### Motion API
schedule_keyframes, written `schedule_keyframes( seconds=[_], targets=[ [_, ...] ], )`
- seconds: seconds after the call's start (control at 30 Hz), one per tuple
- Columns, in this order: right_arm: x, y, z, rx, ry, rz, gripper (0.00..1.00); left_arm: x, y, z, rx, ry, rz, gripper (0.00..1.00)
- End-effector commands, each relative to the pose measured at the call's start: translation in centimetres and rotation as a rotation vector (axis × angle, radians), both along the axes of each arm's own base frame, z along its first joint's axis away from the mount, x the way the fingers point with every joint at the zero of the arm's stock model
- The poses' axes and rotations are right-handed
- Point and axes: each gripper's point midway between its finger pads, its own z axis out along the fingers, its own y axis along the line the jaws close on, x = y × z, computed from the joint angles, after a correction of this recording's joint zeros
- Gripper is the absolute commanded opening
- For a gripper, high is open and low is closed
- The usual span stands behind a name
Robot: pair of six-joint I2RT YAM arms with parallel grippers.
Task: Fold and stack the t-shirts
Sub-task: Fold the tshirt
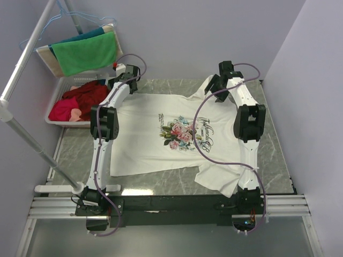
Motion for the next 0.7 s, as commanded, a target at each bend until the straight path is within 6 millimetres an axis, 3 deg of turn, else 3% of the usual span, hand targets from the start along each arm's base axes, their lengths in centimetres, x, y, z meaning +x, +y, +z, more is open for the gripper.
schedule_keyframes(
  seconds=[0.0, 0.1, 0.37, 0.5, 0.67],
  targets=[
    [0.6, -0.5, 0.9, -0.004, -0.029, -0.008, 0.75, 0.9, 0.4, 1.4, -0.053, -0.046, 0.021, 0.88],
    [0.7, -0.8, 0.9, -0.008, -0.029, -0.014, 0.75, 0.9, 0.1, -0.4, -0.103, -0.018, 0.011, 0.87],
    [0.8, -1.3, 1.0, -0.004, -0.027, -0.031, 0.75, 0.5, 0.1, -2.8, -0.138, 0.030, 0.012, 0.81],
    [0.8, -1.4, 0.8, -0.003, -0.020, -0.035, 0.75, 0.2, -0.2, -4.0, -0.157, 0.059, 0.007, 0.71],
    [0.6, -1.6, 0.8, -0.002, -0.016, -0.038, 0.75, 0.2, -0.3, -3.7, -0.169, 0.056, 0.005, 0.54]
  ],
)
